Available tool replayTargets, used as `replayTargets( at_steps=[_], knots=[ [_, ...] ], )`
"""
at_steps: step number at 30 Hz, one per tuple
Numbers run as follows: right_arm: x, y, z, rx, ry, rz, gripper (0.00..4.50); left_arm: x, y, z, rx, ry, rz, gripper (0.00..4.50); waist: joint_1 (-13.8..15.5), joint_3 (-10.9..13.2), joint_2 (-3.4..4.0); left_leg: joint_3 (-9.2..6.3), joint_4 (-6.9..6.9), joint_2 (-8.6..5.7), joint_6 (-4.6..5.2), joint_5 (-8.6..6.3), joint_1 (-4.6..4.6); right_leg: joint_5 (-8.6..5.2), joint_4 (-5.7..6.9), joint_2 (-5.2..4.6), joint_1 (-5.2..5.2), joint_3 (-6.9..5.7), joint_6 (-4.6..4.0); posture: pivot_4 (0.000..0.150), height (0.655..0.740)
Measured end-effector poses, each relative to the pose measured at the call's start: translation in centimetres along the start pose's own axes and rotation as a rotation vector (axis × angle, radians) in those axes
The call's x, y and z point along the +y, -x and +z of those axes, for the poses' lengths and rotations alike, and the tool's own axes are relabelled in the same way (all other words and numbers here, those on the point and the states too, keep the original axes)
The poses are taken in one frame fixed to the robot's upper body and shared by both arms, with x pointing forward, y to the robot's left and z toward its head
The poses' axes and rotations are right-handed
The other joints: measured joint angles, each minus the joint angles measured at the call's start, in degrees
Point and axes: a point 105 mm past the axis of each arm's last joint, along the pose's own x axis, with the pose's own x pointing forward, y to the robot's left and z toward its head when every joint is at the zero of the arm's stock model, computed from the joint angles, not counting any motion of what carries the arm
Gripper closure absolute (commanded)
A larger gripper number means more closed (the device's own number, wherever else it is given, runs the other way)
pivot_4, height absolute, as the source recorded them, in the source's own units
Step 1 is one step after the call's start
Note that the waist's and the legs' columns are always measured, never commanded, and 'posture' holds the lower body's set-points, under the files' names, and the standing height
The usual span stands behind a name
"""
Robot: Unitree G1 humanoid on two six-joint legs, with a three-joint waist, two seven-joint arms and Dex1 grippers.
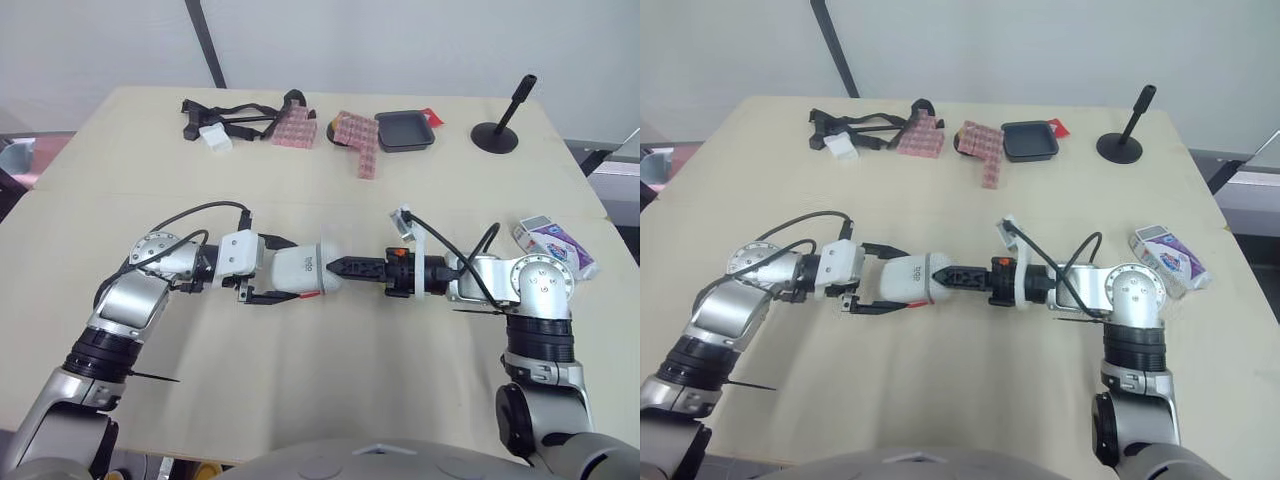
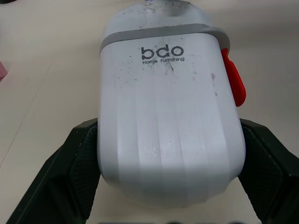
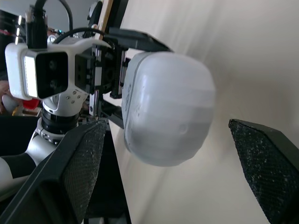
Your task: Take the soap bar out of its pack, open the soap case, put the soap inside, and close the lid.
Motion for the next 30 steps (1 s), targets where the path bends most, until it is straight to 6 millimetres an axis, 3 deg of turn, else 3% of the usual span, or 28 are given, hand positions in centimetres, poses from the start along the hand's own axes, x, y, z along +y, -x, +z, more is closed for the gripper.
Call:
replayTargets(
  at_steps=[4, 12, 23, 30],
  knots=[
    [0.3, -0.3, 0.2, 0.004, -0.002, 0.015, 0.0, 0.0, -0.1, 0.2, -0.006, 0.0, 0.002, 0.98, 0.0, 0.0, 0.0, 0.0, 0.0, 0.0, -0.01, 0.0, 0.01, 0.0, 0.0, -0.01, 0.0, 0.0, 0.0, 0.15, 0.74],
    [0.1, 0.0, 0.9, -0.028, -0.019, 0.017, 2.4, 0.3, -0.1, 0.5, -0.015, -0.012, 0.009, 0.98, 0.0, 0.0, 0.0, 0.0, 0.0, -0.07, -0.01, 0.0, -0.09, 0.0, -0.01, -0.01, -0.01, -0.02, 0.0, 0.15, 0.74],
    [0.6, 1.0, 0.0, -0.061, -0.076, 0.064, 2.42, 0.3, -0.3, 0.7, -0.032, -0.012, 0.011, 0.98, 0.2, 0.0, -0.01, -0.01, 0.0, -0.08, 0.0, 0.0, -0.24, 0.0, -0.04, -0.01, -0.03, -0.03, 0.01, 0.15, 0.74],
    [-0.6, 4.4, 0.5, -0.111, -0.03, -0.104, 2.42, 0.2, -0.3, 0.9, -0.047, -0.043, 0.008, 0.98, 0.4, 0.0, -0.02, -0.01, 0.01, -0.1, 0.0, 0.0, -0.28, 0.0, -0.1, 0.0, -0.04, -0.01, 0.02, 0.15, 0.74]
  ],
)
